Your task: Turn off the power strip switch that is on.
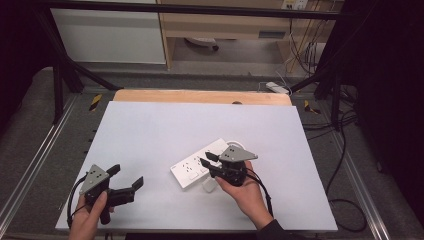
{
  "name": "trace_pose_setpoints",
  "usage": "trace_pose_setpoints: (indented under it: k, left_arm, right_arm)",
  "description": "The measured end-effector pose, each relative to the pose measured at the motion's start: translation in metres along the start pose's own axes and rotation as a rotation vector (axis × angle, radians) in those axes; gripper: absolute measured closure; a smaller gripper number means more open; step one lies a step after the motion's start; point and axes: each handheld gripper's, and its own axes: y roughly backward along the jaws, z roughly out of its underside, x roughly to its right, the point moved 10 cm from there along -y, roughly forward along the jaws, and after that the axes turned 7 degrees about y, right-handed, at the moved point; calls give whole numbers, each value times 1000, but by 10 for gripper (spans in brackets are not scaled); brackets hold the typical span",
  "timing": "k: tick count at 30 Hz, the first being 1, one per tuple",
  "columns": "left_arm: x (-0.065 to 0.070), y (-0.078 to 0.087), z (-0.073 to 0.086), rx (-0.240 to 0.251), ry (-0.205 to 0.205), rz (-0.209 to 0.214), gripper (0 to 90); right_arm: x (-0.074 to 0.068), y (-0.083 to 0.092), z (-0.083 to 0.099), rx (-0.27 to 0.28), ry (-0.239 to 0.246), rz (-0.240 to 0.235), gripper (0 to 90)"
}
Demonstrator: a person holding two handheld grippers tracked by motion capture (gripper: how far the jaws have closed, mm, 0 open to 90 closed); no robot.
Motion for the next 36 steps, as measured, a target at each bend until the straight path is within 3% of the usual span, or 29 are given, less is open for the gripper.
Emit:
trace_pose_setpoints:
  k: [13, 36]
  left_arm:
    - [0, 0, 0, -1, 6, 1, 43]
    - [0, 0, 0, -3, 0, 0, 43]
  right_arm:
    - [-6, -9, 16, -33, 14, -19, 854]
    - [-5, -17, 44, -127, -22, -26, 900]
